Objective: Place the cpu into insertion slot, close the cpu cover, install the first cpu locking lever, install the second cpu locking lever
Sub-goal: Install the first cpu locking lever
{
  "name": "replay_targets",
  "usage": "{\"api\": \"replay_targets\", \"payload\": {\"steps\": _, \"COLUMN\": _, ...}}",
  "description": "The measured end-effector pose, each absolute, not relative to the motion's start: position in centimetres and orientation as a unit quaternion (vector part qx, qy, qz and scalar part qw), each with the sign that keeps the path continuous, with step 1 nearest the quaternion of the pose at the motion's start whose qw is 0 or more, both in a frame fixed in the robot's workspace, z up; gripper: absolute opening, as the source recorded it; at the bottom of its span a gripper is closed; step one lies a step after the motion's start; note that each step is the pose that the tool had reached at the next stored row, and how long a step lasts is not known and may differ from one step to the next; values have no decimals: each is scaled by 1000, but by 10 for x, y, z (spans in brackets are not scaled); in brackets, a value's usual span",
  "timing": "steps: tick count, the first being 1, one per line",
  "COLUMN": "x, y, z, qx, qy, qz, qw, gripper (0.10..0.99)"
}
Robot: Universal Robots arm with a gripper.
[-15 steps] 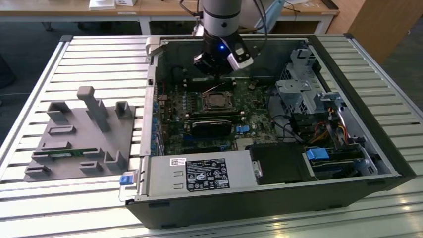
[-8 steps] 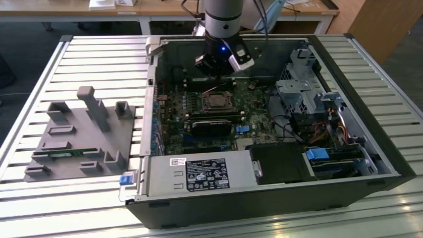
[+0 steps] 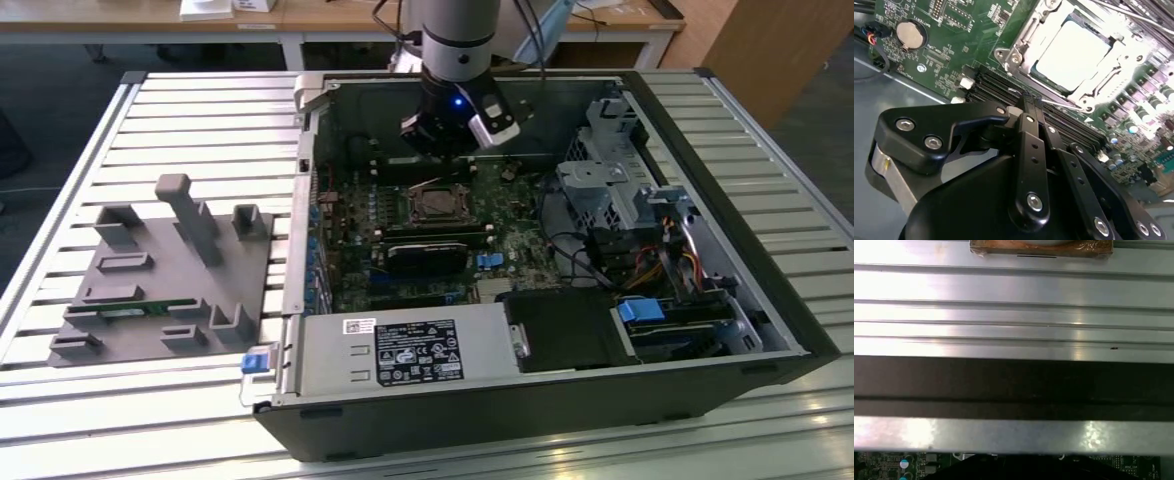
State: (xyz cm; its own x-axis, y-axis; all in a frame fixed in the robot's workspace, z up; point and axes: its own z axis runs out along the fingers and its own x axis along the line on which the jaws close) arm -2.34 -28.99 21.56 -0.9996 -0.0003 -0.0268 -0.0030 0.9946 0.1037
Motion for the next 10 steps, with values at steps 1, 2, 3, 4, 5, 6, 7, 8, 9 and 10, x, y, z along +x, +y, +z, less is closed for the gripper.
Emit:
{"api": "replay_targets", "payload": {"steps": 1, "x": -23, "y": -290, "z": 214, "qx": -1, "qy": 999, "qz": 52, "qw": 13, "gripper": 106}}
{"api": "replay_targets", "payload": {"steps": 2, "x": -22, "y": -290, "z": 213, "qx": -1, "qy": 999, "qz": 52, "qw": 13, "gripper": 106}}
{"api": "replay_targets", "payload": {"steps": 3, "x": -22, "y": -290, "z": 212, "qx": -1, "qy": 999, "qz": 52, "qw": 13, "gripper": 106}}
{"api": "replay_targets", "payload": {"steps": 4, "x": -22, "y": -290, "z": 211, "qx": -1, "qy": 999, "qz": 52, "qw": 13, "gripper": 106}}
{"api": "replay_targets", "payload": {"steps": 5, "x": -21, "y": -290, "z": 210, "qx": -1, "qy": 999, "qz": 52, "qw": 13, "gripper": 106}}
{"api": "replay_targets", "payload": {"steps": 6, "x": -21, "y": -289, "z": 208, "qx": -1, "qy": 999, "qz": 52, "qw": 13, "gripper": 106}}
{"api": "replay_targets", "payload": {"steps": 7, "x": -20, "y": -289, "z": 207, "qx": -1, "qy": 999, "qz": 52, "qw": 13, "gripper": 106}}
{"api": "replay_targets", "payload": {"steps": 8, "x": -20, "y": -289, "z": 206, "qx": -1, "qy": 999, "qz": 52, "qw": 13, "gripper": 106}}
{"api": "replay_targets", "payload": {"steps": 9, "x": -20, "y": -290, "z": 204, "qx": -1, "qy": 999, "qz": 52, "qw": 13, "gripper": 106}}
{"api": "replay_targets", "payload": {"steps": 10, "x": -19, "y": -290, "z": 204, "qx": -1, "qy": 999, "qz": 52, "qw": 13, "gripper": 106}}
